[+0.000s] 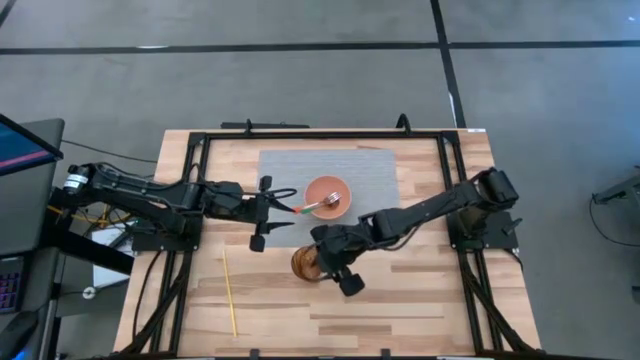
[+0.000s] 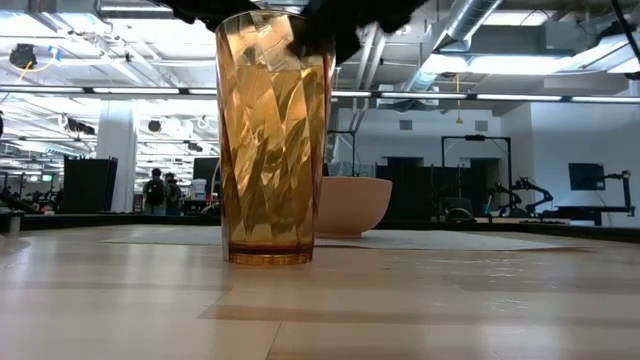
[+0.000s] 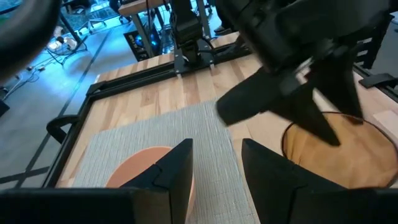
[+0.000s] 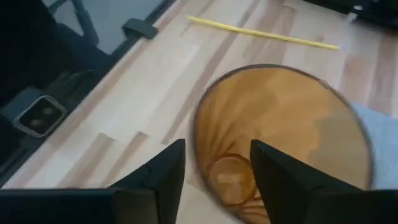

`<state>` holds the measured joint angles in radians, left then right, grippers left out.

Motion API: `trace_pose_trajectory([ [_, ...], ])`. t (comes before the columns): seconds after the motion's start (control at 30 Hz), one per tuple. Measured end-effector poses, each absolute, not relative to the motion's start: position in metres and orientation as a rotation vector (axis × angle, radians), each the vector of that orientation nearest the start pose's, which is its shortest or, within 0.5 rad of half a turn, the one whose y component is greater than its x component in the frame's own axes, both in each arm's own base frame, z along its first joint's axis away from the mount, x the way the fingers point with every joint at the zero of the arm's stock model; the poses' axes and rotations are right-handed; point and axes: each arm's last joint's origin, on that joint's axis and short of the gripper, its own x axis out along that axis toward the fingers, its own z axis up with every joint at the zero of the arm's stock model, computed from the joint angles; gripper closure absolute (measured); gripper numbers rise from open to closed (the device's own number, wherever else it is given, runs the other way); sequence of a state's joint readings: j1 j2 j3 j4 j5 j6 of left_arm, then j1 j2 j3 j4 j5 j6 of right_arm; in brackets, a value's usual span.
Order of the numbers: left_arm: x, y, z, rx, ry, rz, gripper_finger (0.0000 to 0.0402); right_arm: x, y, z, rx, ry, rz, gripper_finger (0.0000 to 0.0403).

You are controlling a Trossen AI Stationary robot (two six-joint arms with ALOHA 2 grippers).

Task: Pick & Place Utensil
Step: Put the brown cup to the top right of the light orange bowl on the gray placemat

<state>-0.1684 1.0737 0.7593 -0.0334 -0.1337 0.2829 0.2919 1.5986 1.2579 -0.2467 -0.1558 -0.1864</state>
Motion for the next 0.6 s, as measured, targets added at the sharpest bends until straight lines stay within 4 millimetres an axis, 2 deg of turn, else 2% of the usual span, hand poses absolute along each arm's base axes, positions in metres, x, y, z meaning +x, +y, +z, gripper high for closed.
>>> trace_pose_trajectory([
  [0.23, 0.234, -0.036, 0.284, 0.333, 0.339, -0.083, 0.0262, 0.347, 0.104, 0.279, -0.222, 0.591, 0.484, 0.0279],
  [0.5, 0.233, -0.036, 0.284, 0.333, 0.341, -0.083, 0.0262, 0.338, 0.105, 0.285, -0.176, 0.609, 0.564, 0.0389],
  [0.6, 0.233, -0.036, 0.284, 0.333, 0.341, -0.083, 0.0262, 0.331, 0.107, 0.293, -0.176, 0.594, 0.572, 0.0385],
])
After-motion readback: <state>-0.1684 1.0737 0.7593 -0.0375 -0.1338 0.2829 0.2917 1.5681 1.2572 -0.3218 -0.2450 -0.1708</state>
